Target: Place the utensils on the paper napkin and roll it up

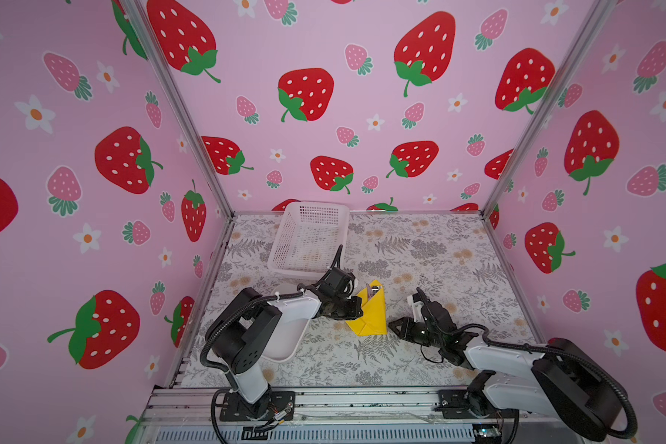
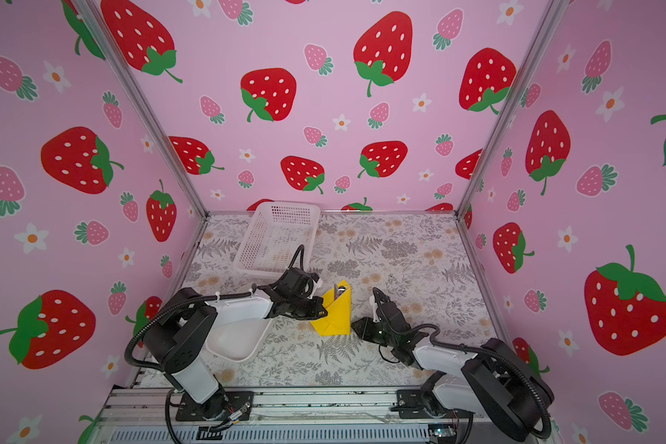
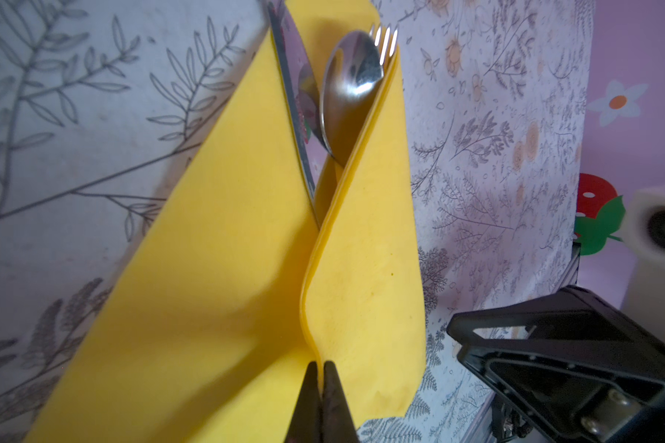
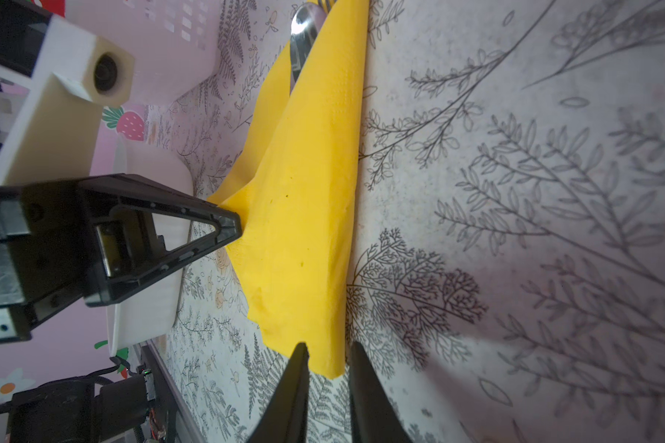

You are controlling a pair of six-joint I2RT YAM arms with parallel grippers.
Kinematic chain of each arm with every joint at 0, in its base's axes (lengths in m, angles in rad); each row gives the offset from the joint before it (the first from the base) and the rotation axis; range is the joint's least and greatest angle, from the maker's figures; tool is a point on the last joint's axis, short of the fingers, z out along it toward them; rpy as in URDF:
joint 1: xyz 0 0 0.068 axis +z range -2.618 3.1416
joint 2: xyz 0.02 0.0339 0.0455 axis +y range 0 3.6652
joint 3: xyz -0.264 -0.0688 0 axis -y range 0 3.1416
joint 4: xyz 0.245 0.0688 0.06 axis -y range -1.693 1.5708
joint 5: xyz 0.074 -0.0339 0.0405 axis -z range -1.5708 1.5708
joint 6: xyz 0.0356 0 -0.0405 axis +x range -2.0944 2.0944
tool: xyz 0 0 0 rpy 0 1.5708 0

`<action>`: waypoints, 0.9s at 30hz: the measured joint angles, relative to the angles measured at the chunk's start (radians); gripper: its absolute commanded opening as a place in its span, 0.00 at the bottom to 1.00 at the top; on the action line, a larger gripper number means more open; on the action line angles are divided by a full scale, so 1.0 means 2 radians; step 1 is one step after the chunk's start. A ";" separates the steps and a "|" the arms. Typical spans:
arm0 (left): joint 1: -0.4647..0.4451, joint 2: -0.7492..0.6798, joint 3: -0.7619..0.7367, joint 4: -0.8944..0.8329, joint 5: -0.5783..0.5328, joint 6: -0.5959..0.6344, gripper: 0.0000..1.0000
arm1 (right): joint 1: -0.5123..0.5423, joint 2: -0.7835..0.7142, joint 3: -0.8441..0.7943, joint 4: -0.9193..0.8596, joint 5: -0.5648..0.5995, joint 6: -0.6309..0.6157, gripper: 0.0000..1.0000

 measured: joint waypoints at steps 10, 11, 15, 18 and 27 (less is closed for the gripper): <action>0.000 -0.001 -0.009 0.000 -0.002 0.003 0.00 | 0.000 0.020 0.018 0.015 -0.023 -0.004 0.22; 0.000 -0.002 -0.011 0.000 -0.004 0.003 0.00 | 0.000 0.021 0.020 0.017 -0.025 -0.006 0.22; 0.000 -0.005 -0.014 0.000 -0.004 0.005 0.00 | 0.000 0.024 0.022 0.023 -0.031 -0.007 0.22; 0.000 -0.005 -0.014 0.000 -0.005 0.006 0.00 | 0.000 0.026 0.022 0.023 -0.033 -0.008 0.22; 0.000 -0.005 -0.018 0.000 -0.014 0.006 0.00 | 0.009 0.048 0.037 0.023 -0.048 -0.015 0.21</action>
